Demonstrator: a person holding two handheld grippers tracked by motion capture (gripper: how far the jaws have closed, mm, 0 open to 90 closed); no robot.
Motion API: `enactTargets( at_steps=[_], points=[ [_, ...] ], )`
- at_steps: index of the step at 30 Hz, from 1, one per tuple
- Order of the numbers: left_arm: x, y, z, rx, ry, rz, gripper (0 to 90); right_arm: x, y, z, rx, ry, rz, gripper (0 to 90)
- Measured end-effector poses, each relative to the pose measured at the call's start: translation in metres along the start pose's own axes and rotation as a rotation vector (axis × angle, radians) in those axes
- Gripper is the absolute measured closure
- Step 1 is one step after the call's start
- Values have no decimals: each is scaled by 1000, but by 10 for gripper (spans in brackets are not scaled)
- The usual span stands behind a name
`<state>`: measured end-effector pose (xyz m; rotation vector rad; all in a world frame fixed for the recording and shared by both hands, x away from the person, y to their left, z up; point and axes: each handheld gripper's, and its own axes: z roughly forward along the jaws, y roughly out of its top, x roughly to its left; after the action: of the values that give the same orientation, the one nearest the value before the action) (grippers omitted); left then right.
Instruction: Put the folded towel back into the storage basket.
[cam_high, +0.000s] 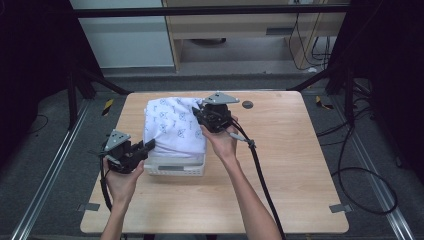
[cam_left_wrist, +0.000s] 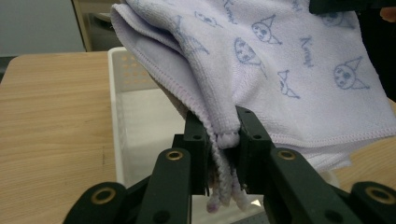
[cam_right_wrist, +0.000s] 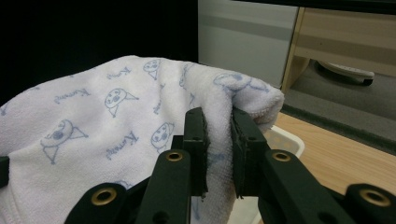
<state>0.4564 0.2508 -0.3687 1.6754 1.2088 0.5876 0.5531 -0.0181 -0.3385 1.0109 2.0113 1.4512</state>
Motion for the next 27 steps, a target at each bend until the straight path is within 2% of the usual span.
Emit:
enactTargets(
  at_steps=[7,18,27],
  points=[
    [9,-4,5,13,14,-9,757,5,-1,14,8,-4,-4,783],
    [19,-12,19,50,31,-14,757,3,-11,32,39,-6,-6,782],
    [23,-18,31,79,40,-2,757,1,-20,43,63,-15,-8,782]
  ],
)
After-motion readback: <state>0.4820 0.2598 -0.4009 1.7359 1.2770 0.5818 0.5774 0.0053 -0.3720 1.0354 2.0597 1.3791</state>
